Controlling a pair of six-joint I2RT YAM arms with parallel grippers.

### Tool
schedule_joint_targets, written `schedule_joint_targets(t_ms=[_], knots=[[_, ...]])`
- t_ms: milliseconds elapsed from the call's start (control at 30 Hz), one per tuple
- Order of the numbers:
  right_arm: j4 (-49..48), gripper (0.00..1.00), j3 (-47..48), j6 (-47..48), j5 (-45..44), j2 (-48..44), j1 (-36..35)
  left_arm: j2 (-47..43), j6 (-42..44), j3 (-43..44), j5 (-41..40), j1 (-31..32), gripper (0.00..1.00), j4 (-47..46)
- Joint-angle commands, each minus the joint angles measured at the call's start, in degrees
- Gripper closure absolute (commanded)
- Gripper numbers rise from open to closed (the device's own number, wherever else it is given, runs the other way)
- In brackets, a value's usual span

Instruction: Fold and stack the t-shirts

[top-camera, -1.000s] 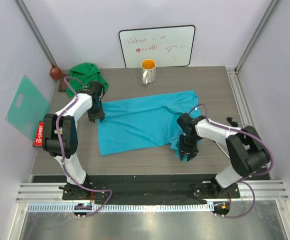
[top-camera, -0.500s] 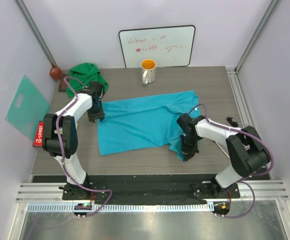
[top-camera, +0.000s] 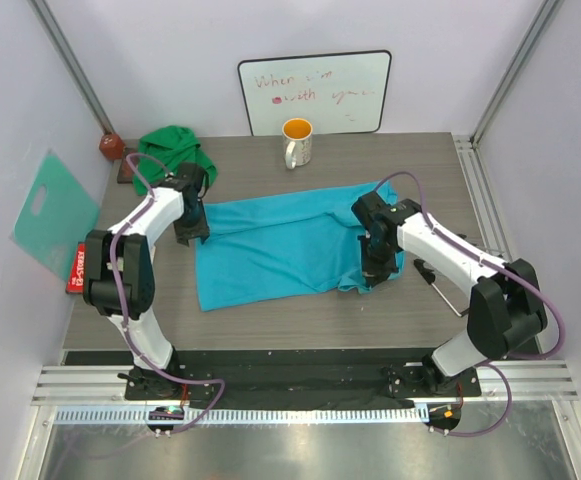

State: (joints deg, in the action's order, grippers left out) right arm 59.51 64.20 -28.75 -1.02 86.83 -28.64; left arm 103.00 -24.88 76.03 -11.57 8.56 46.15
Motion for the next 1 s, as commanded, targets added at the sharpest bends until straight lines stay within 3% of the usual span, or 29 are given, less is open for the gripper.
schedule_joint_targets(t_ms=[0,333,500,967], knots=[[3.7,0.99,5.0,1.6,-2.2,0.4,0.4,-5.2,-0.1,-1.5,-0.7,0.1,0.60,3.1],[3.9,0.99,14.7,4.8,-2.0,6.2,5.3,-13.5,-3.5,-9.3,10.4,2.3,0.57,10.2],[3.1,0.99,17.9,5.6,0.2,9.8,7.5,-15.9,-6.7,-15.3,11.3,4.8,0.62,10.3],[4.9,0.99,26.9,8.6,4.2,18.0,9.5,-20.9,-10.3,-23.9,11.4,4.8,0.59,7.8]])
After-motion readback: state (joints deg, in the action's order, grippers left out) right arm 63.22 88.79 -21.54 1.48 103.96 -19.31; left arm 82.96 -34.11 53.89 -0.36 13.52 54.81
